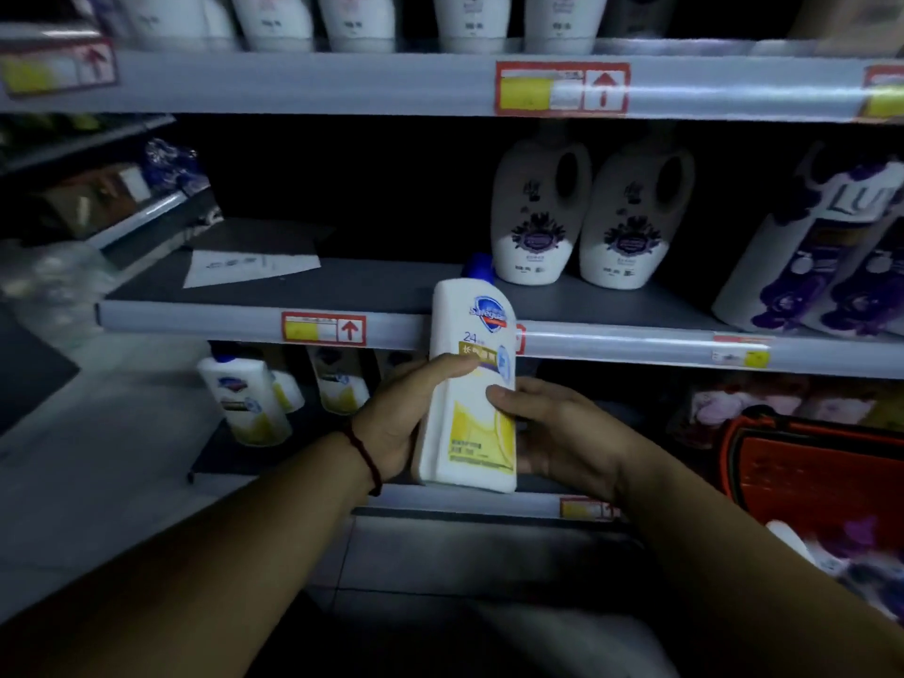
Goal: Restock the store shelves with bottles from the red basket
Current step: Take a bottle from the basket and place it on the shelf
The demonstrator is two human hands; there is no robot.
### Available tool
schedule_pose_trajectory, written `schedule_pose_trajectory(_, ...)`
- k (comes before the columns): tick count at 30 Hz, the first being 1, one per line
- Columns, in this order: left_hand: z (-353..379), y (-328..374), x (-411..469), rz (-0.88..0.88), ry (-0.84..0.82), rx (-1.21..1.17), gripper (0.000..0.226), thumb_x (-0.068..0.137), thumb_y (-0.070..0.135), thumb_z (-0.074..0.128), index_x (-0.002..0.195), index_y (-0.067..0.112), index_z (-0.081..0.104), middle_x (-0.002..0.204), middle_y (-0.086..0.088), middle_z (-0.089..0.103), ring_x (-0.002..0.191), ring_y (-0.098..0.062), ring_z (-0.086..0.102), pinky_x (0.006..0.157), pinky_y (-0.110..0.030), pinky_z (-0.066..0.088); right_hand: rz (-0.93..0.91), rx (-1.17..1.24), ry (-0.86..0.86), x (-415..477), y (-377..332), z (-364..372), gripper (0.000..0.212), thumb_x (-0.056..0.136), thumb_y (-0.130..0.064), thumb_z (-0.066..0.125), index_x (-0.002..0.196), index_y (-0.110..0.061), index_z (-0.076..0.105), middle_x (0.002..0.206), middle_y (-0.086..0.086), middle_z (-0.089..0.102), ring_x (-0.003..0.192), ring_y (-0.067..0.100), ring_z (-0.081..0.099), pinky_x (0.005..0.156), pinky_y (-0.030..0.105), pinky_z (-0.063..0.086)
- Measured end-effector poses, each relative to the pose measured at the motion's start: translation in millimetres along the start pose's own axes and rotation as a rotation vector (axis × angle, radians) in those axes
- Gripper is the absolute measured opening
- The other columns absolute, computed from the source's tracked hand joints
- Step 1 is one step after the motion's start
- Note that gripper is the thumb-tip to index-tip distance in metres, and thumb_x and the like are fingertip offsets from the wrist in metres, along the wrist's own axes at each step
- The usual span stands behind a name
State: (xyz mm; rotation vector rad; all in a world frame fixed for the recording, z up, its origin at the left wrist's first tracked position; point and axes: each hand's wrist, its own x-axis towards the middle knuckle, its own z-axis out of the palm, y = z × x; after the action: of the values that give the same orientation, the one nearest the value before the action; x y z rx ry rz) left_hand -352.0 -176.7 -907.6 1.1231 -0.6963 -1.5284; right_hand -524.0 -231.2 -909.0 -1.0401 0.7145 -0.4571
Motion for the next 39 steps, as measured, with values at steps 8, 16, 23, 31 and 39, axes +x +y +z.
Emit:
schedule_pose_trajectory(8, -36.7, 5.9, -44.5, 0.180, 0.158, 0.119, 0.036, 0.092, 0.009, 0.061, 0.127, 0.002, 0.061, 0.122, -0.018, 0.068, 0.113, -0.035, 0.065, 0.099, -0.050, 0.050, -0.095, -0.092, -0.075, 14.9, 16.7, 37.7, 0.038, 0.088, -0.020, 0.068, 0.123, -0.008, 0.062, 0.119, 0.017, 0.069, 0.111, 0.037, 0.066, 0.098, 0.059, 0.049)
schedule_pose_trajectory(16, -79.4, 7.1, -77.6, 0.132, 0.269, 0.301, 0.034, 0.081, 0.012, 0.076, 0.114, 0.009, 0.071, 0.109, -0.007, 0.075, 0.105, -0.025, 0.070, 0.096, -0.046, 0.053, -0.231, -0.399, -0.071, 26.7, 32.0, 71.7, 0.039, 0.085, -0.021, 0.075, 0.121, -0.019, 0.063, 0.111, 0.002, 0.074, 0.099, 0.023, 0.072, 0.082, 0.043, 0.060)
schedule_pose_trajectory(23, -132.1, -24.8, -93.6, 0.040, 0.215, 0.404, 0.036, 0.076, 0.002, 0.078, 0.110, 0.014, 0.071, 0.109, -0.006, 0.075, 0.104, -0.022, 0.070, 0.092, -0.043, 0.056, -0.225, -0.749, -0.044, 37.2, 66.6, 88.8, 0.060, 0.069, -0.046, 0.082, 0.122, -0.029, 0.061, 0.109, -0.011, 0.074, 0.097, 0.008, 0.071, 0.083, 0.035, 0.060)
schedule_pose_trajectory(31, -206.3, -24.6, -89.5, -0.083, 0.281, 0.496, 0.030, 0.082, 0.012, 0.076, 0.112, 0.017, 0.069, 0.109, 0.000, 0.074, 0.099, -0.015, 0.069, 0.088, -0.039, 0.057, -0.122, -0.602, -0.112, 98.8, 102.5, 136.8, 0.034, 0.083, -0.017, 0.076, 0.115, -0.022, 0.064, 0.102, -0.009, 0.073, 0.084, -0.002, 0.070, 0.065, 0.014, 0.054)
schedule_pose_trajectory(39, -261.5, 1.2, -17.9, -0.244, 0.181, 0.627, 0.048, 0.078, 0.030, 0.080, 0.121, 0.014, 0.065, 0.111, -0.010, 0.073, 0.104, -0.026, 0.069, 0.095, -0.042, 0.054, -0.004, -0.665, -0.049, 177.0, 97.5, 128.7, 0.038, 0.080, -0.034, 0.078, 0.114, -0.020, 0.069, 0.099, 0.001, 0.077, 0.088, 0.020, 0.074, 0.071, 0.033, 0.060)
